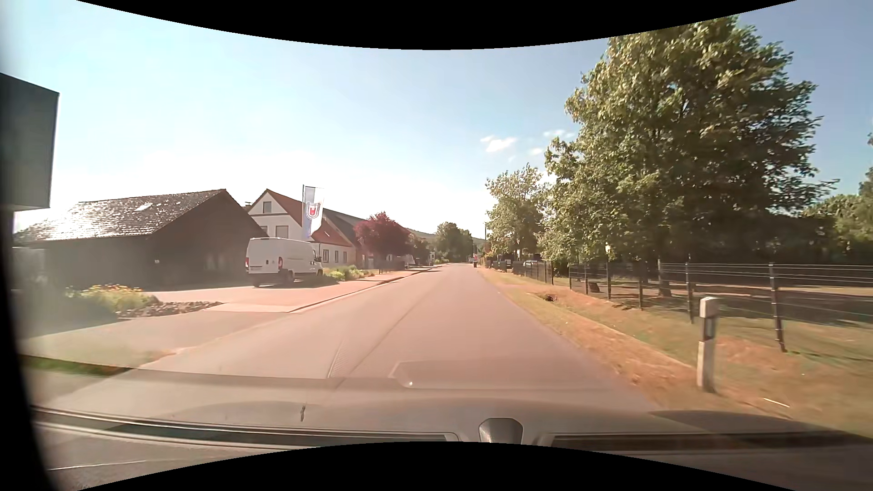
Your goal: Follow the waypoints while adhering to traffic rules and regulations
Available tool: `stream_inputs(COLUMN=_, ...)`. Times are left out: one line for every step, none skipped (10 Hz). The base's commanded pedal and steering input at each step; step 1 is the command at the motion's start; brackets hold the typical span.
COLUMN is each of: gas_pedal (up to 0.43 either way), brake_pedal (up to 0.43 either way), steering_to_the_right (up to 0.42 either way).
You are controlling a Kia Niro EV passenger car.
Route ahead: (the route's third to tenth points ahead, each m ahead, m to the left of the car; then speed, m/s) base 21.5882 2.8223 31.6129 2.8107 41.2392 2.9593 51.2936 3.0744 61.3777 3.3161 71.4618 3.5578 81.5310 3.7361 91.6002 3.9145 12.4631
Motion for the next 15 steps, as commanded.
stream_inputs(gas_pedal=0.157, brake_pedal=0.006, steering_to_the_right=0.001)
stream_inputs(gas_pedal=0.157, brake_pedal=0.006, steering_to_the_right=0.001)
stream_inputs(gas_pedal=0.157, brake_pedal=0.006, steering_to_the_right=0.001)
stream_inputs(gas_pedal=0.157, brake_pedal=0.006, steering_to_the_right=0.001)
stream_inputs(gas_pedal=0.157, brake_pedal=0.006, steering_to_the_right=0.001)
stream_inputs(gas_pedal=0.157, brake_pedal=0.006, steering_to_the_right=0.001)
stream_inputs(gas_pedal=0.157, brake_pedal=0.006, steering_to_the_right=0.001)
stream_inputs(gas_pedal=0.157, brake_pedal=0.006, steering_to_the_right=0.001)
stream_inputs(gas_pedal=0.157, brake_pedal=0.006, steering_to_the_right=-0.001)
stream_inputs(gas_pedal=0.157, brake_pedal=0.006, steering_to_the_right=-0.002)
stream_inputs(gas_pedal=0.157, brake_pedal=0.006, steering_to_the_right=-0.002)
stream_inputs(gas_pedal=0.157, brake_pedal=0.006, steering_to_the_right=-0.002)
stream_inputs(gas_pedal=0.157, brake_pedal=0.006, steering_to_the_right=-0.002)
stream_inputs(gas_pedal=0.157, brake_pedal=0.006, steering_to_the_right=-0.001)
stream_inputs(gas_pedal=0.157, brake_pedal=0.006, steering_to_the_right=-0.001)
